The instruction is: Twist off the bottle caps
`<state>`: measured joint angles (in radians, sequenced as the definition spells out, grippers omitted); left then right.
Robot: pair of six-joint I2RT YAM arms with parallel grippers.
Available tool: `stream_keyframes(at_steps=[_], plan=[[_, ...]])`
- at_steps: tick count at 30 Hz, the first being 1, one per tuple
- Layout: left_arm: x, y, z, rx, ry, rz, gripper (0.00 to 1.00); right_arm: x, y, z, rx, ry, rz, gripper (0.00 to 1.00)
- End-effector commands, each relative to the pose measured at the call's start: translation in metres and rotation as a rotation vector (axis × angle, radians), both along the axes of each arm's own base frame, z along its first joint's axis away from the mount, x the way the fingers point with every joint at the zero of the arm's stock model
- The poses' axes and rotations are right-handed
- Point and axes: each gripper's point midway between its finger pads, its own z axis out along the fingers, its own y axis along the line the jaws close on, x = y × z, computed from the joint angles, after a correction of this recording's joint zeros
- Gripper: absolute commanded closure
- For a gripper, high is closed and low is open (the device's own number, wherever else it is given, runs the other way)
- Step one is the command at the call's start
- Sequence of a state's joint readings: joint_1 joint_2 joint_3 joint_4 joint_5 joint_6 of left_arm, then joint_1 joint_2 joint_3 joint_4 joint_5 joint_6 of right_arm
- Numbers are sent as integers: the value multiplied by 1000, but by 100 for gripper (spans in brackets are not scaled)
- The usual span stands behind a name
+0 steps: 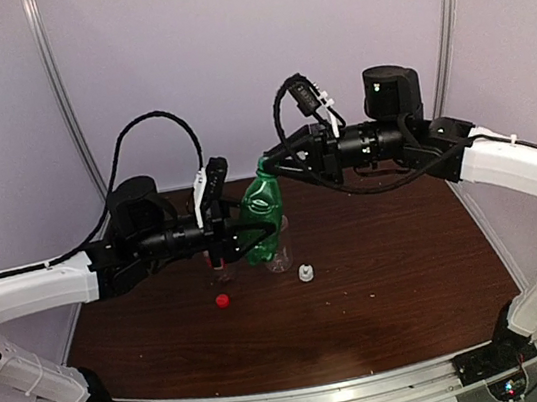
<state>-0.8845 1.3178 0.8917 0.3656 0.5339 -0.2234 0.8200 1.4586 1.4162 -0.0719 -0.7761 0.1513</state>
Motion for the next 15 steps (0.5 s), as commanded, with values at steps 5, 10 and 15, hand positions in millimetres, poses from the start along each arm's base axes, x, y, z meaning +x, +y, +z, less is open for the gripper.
stream_keyframes(at_steps=[5,10,15], plan=[[-78,9,39,-140,-129,-413,64,-64,-13,4,44,-214,489,71],[-74,7,36,-126,-121,-398,65,-56,-12,4,40,-202,445,68],[-68,4,34,-114,-120,-367,65,-46,-10,6,34,-173,367,57]])
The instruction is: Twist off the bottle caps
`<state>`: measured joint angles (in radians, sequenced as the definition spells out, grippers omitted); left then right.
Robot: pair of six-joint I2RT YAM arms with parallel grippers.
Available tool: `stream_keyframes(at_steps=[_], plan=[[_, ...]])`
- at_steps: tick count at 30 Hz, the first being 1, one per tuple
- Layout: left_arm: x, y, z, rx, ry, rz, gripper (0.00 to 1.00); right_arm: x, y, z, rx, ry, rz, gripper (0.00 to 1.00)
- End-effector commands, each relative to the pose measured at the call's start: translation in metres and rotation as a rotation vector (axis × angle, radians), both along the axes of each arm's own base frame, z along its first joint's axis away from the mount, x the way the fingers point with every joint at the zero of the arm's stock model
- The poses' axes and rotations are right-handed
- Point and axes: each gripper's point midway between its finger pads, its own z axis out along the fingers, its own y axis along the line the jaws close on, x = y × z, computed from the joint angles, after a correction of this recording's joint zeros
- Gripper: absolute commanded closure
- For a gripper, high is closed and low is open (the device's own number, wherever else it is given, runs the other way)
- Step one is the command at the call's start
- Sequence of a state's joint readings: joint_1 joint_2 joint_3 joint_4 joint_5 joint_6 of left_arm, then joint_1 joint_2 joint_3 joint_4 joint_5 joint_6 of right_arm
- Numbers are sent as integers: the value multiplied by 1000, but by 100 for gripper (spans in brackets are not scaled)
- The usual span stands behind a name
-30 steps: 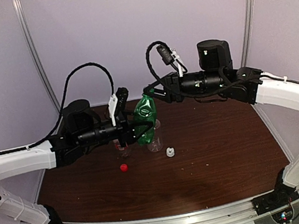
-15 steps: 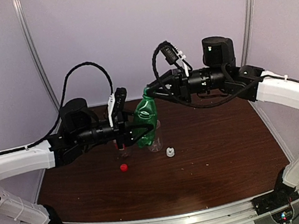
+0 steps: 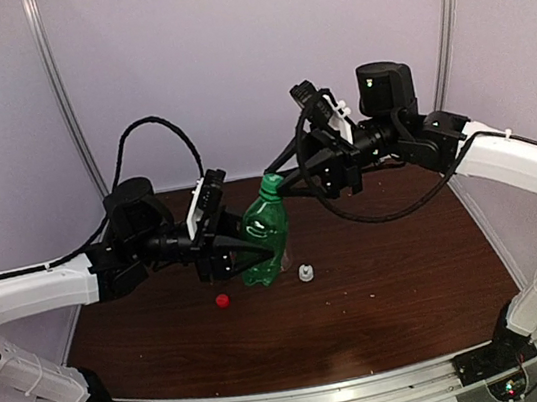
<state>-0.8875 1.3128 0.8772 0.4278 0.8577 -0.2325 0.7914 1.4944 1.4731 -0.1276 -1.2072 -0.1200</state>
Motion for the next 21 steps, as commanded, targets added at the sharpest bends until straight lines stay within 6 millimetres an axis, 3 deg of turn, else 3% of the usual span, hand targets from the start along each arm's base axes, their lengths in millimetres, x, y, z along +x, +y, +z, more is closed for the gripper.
stream_keyframes(at_steps=[1,10,15,21], plan=[[-9,3,24,-80,-92,-33,65,11,-3,-1,-13,38,-64,55],[13,0,21,-62,-78,96,65,11,-12,8,3,62,-147,37],[31,-1,20,-44,-74,201,65,15,-19,23,31,115,-232,29],[51,0,16,-22,-66,311,65,56,-18,35,53,275,-542,23]])
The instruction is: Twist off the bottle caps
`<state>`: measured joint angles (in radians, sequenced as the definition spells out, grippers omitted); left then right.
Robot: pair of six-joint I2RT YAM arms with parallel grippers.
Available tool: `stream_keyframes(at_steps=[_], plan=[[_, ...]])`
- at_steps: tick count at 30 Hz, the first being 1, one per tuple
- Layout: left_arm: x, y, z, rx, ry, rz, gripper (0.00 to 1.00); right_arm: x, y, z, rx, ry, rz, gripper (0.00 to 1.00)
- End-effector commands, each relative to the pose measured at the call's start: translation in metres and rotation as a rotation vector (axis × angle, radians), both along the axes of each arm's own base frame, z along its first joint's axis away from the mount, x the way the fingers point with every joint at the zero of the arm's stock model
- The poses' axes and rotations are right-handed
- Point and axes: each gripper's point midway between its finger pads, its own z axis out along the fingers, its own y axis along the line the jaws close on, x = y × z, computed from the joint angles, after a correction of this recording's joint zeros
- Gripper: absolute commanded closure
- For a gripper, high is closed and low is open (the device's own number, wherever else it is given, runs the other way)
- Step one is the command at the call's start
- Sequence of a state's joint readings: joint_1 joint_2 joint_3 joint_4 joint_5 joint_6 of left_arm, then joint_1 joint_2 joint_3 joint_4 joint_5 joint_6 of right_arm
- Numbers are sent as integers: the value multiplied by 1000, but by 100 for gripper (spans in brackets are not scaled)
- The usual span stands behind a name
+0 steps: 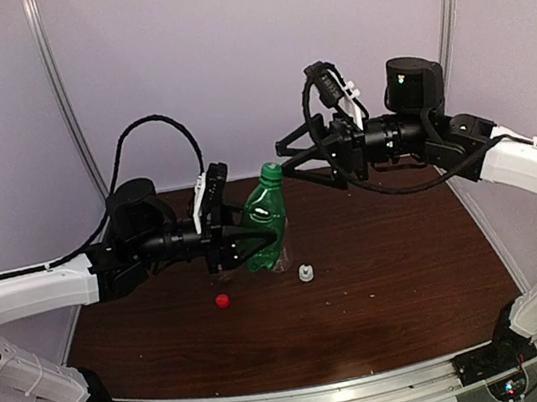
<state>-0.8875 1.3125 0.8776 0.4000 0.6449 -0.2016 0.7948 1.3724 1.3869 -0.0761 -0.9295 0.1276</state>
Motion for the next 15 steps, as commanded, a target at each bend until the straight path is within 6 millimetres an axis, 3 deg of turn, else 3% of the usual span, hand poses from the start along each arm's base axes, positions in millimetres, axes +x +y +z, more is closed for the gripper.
stream_keyframes(at_steps=[1,10,15], plan=[[17,2,21,-37,-52,114,65,39,-3,19,44,128,-306,23],[31,3,15,-21,-34,190,66,60,18,-5,-28,198,-449,22],[33,4,15,-21,-34,202,66,59,25,-8,-38,198,-431,37]])
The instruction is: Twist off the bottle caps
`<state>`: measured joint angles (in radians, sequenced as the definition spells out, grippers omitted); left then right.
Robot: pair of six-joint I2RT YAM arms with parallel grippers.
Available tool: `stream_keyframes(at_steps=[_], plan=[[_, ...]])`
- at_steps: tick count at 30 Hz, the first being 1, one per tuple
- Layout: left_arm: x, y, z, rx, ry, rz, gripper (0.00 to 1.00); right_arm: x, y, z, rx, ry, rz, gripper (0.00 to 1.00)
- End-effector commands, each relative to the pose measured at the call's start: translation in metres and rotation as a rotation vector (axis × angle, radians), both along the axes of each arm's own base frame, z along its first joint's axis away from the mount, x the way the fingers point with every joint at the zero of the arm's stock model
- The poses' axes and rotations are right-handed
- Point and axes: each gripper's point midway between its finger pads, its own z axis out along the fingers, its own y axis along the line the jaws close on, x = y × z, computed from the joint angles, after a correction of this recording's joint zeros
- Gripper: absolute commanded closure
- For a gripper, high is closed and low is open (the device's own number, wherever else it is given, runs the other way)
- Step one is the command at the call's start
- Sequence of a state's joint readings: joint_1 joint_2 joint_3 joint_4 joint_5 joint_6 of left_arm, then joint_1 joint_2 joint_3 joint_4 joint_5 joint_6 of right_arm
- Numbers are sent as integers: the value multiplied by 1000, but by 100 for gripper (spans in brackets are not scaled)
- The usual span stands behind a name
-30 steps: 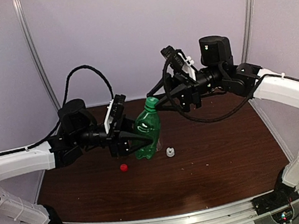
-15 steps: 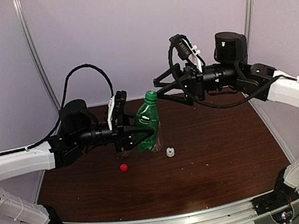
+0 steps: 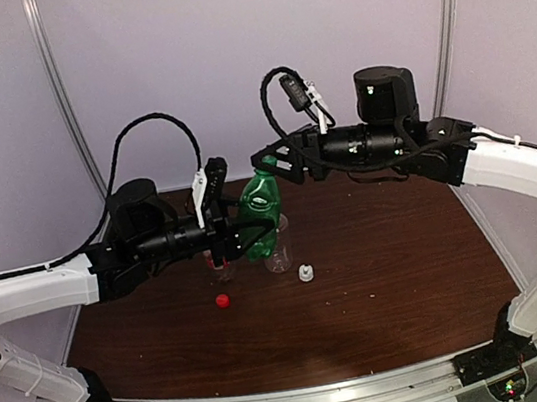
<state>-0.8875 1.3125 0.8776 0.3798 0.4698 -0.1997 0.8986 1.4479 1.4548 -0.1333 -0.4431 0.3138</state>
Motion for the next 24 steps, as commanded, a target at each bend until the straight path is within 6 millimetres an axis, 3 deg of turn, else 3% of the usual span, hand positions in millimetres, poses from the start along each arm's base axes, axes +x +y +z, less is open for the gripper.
stream_keyframes(at_steps=[1,8,11,16,20,24], plan=[[4,0,20,-37,-43,29,65,4,1,8,10,2,-31,41],[5,1,19,-34,-43,39,66,-3,5,9,23,-8,14,61],[6,2,18,-32,-41,49,66,-7,6,10,30,-23,39,74],[2,3,19,-31,-51,29,66,-16,3,15,21,-115,98,88],[-26,2,23,-41,-90,-118,65,-34,-6,20,20,-226,261,93],[-70,6,30,-70,-118,-360,64,-75,-15,17,21,-376,541,92]])
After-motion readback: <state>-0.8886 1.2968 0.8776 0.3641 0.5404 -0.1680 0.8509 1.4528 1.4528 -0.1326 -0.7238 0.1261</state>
